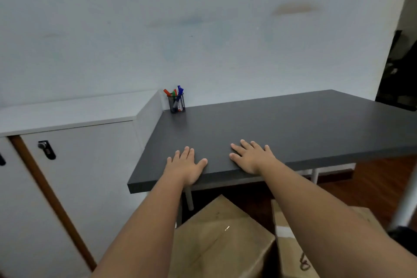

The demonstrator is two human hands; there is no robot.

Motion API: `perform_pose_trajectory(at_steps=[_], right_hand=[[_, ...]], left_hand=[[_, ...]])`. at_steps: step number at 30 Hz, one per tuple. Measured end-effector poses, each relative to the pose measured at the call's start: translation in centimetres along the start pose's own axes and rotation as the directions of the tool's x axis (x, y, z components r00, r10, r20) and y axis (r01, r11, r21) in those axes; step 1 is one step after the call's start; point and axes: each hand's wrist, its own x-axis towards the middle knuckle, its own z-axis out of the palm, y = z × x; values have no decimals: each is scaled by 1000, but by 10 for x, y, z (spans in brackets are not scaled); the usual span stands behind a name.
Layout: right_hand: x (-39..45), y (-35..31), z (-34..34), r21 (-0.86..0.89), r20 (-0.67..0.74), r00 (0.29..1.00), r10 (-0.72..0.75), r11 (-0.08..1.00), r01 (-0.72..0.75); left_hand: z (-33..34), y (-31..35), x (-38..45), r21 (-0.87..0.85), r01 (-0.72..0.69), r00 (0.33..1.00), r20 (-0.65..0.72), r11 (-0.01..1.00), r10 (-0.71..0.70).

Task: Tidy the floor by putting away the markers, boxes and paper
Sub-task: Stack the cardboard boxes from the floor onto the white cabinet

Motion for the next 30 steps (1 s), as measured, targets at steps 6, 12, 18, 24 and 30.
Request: perform_pose_trajectory(at_steps=[6, 12, 18, 24, 30], right_hand=[[-104, 68, 10, -66, -93, 996, -2, 998, -4], [-198, 154, 26, -57, 47, 981, 191, 981, -188], [-270, 232, 43, -37, 148, 931, 333, 943, -332], [-328, 297, 60, -64, 219, 877, 427, 903, -424], [-373, 353, 79, -47, 288, 821, 493, 864, -502]], left_hand=[[27, 57, -88, 59, -63, 997, -43, 996, 66], [77, 111, -155, 58, -140, 990, -22, 988, 142], [121, 176, -197, 52, -194, 976, 114, 980, 187], [160, 232, -225, 46, -239, 951, 213, 970, 224], [196, 282, -242, 59, -294, 919, 292, 954, 265]])
